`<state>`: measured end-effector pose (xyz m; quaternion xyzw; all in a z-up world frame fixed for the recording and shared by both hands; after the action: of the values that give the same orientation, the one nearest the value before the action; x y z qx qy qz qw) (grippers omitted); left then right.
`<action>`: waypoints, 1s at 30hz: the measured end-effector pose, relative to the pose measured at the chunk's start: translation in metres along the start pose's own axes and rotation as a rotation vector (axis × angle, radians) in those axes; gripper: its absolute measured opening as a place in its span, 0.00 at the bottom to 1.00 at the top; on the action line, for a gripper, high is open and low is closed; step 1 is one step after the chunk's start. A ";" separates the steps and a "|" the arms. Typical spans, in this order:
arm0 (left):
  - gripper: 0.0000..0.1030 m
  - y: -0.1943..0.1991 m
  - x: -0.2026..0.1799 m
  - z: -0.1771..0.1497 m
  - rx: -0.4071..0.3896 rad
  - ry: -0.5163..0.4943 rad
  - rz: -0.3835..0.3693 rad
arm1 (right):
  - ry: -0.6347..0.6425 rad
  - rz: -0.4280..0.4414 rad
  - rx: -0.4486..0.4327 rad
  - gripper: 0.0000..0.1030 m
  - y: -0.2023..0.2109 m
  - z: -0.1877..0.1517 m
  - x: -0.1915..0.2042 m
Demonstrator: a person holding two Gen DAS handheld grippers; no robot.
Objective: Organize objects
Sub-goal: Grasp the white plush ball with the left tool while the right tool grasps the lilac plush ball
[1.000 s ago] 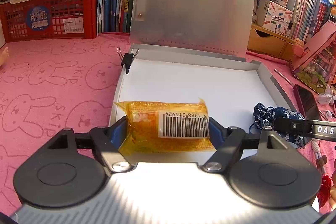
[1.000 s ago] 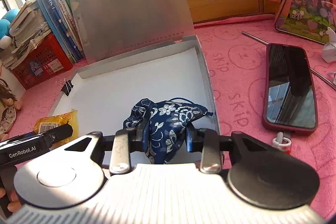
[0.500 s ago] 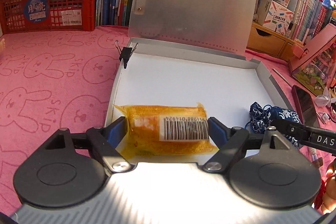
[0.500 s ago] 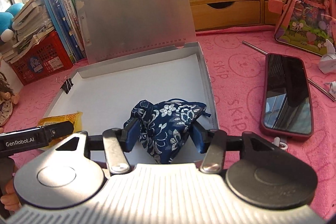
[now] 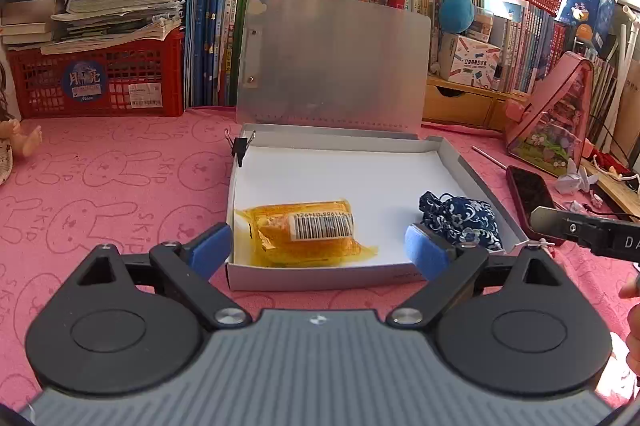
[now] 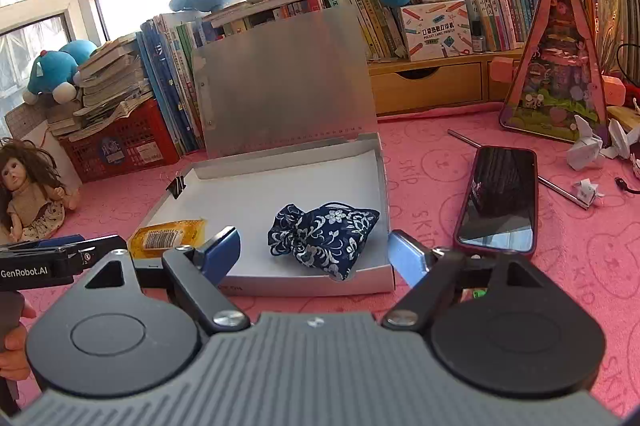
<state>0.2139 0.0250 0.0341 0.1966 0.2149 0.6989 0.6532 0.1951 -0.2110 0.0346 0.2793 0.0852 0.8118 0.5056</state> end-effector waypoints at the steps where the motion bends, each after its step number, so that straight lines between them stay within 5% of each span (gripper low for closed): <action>1: 0.93 0.007 0.000 -0.003 -0.003 0.007 -0.011 | 0.004 0.005 0.000 0.86 0.005 -0.003 0.002; 12: 0.93 0.059 -0.005 -0.053 -0.062 -0.029 -0.019 | 0.069 0.068 -0.008 0.86 0.051 -0.052 0.034; 30: 0.92 0.040 -0.013 -0.093 0.003 -0.066 -0.018 | 0.319 0.099 0.123 0.95 0.048 -0.127 0.091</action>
<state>0.1306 0.0055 -0.0207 0.2185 0.1958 0.6858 0.6660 0.0592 -0.1361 -0.0175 0.1811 0.2002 0.8629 0.4272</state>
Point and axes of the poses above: each gripper's, at about its wrist camera, not at the fingertips, and y roughly against the way its jaws point, x to its left, z to its top, the point moved 8 cm from there along -y, roughly the way its jaws point, and after that the axes turned 15 degrees about z, right-handed, at the moved point
